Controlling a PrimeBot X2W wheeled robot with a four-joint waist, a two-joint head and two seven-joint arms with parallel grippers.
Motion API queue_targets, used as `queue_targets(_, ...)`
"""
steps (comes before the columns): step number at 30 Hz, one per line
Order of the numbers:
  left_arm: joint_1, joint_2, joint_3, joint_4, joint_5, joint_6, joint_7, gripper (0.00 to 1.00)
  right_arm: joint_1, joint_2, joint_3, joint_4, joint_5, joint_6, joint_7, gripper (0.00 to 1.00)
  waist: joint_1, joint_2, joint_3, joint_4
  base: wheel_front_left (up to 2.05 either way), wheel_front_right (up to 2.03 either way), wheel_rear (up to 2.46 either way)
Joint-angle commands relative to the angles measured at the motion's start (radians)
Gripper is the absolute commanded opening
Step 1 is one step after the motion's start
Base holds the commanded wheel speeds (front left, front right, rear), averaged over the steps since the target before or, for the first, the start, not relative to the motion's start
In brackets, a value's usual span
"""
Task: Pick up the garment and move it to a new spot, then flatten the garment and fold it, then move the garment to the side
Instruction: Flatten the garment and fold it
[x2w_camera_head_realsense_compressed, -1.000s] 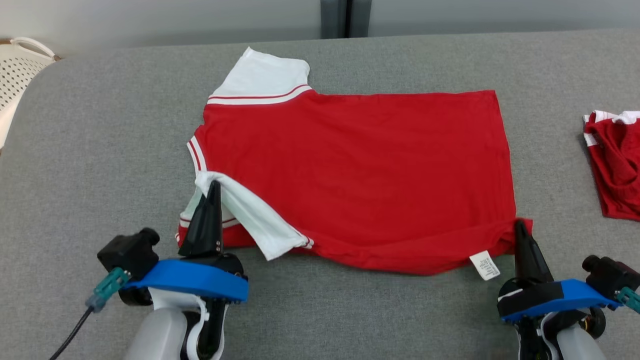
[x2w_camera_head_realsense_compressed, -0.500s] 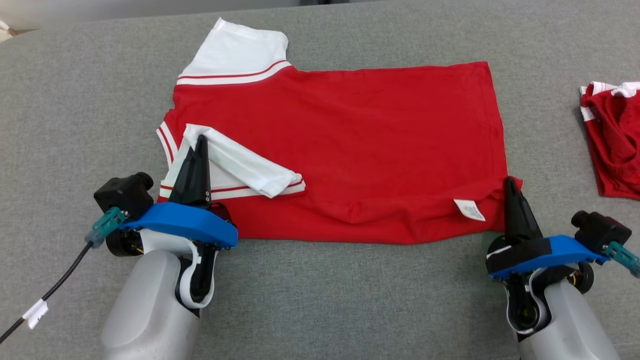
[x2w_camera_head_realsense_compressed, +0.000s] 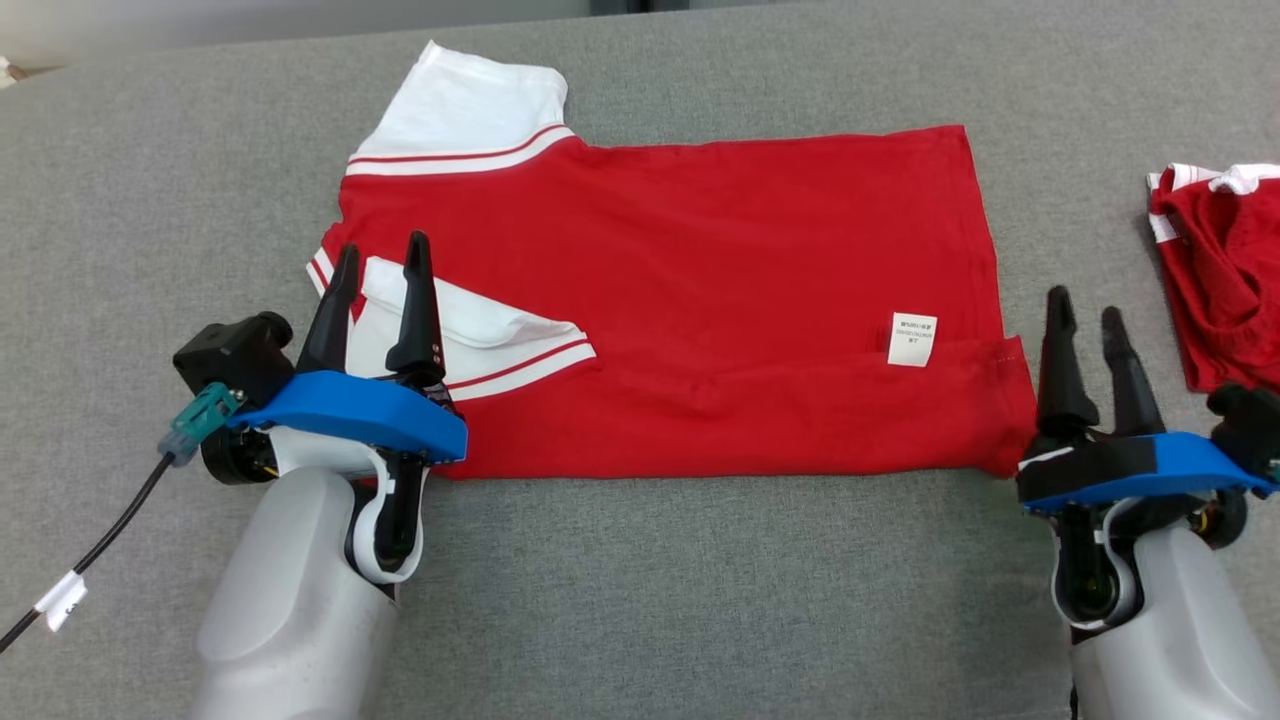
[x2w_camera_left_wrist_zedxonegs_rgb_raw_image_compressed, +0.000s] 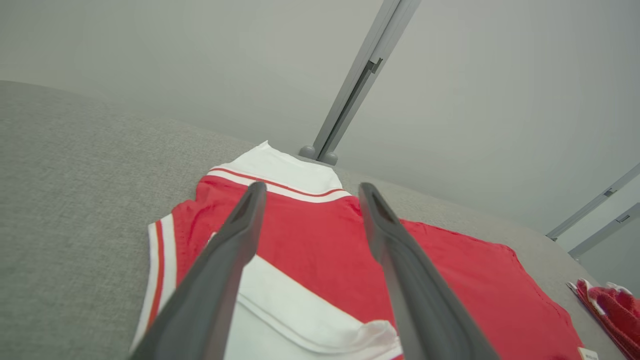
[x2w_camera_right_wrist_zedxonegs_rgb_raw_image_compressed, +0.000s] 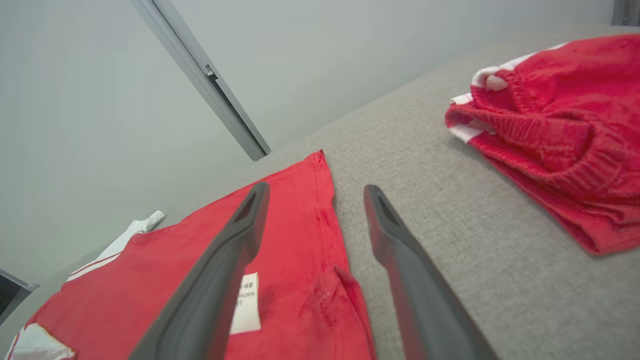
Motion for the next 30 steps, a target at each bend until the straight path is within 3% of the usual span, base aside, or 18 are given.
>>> queue_targets(1, 0.019, 0.004, 0.004, -0.015, 0.007, -0.004, -0.006, 1.0, 0.031, -0.003, -0.012, -0.023, -0.017, 0.0, -0.006, 1.0, 0.0, -0.0002, -0.008, 0.0, 0.0, 0.0, 0.0)
queue_targets(7, 0.111, 0.048, 0.02, -0.085, -0.007, -0.012, 0.014, 1.0, 0.125, -0.003, -0.028, -0.136, -0.127, 0.0, -0.006, 1.0, 0.0, -0.0002, -0.048, 0.006, 0.0, 0.0, 0.0)
queue_targets(11, 0.168, 0.087, 0.033, -0.124, -0.019, 0.014, 0.071, 1.0, 0.169, -0.003, -0.027, -0.176, -0.192, 0.0, -0.006, 1.0, 0.0, -0.0002, -0.07, 0.009, 0.0, 0.0, 0.0)
queue_targets(15, 0.255, 0.141, 0.064, -0.2, -0.059, 0.083, 0.226, 1.0, 0.218, -0.003, -0.02, -0.224, -0.238, 0.0, 0.025, 1.0, 0.0, -0.0002, -0.09, 0.006, 0.0, 0.0, 0.0)
queue_targets(22, 0.334, 0.147, 0.071, -0.259, -0.126, 0.145, 0.413, 1.0, 0.245, -0.003, -0.007, -0.257, -0.232, 0.0, 0.053, 1.0, 0.0, -0.0002, -0.084, -0.007, 0.0, 0.0, 0.0)
queue_targets(30, 0.391, 0.155, 0.078, -0.297, -0.136, 0.229, 0.493, 1.0, 0.247, -0.002, 0.0, -0.265, -0.234, 0.0, 0.059, 1.0, 0.0, -0.0002, -0.061, -0.03, 0.0, 0.0, 0.0)
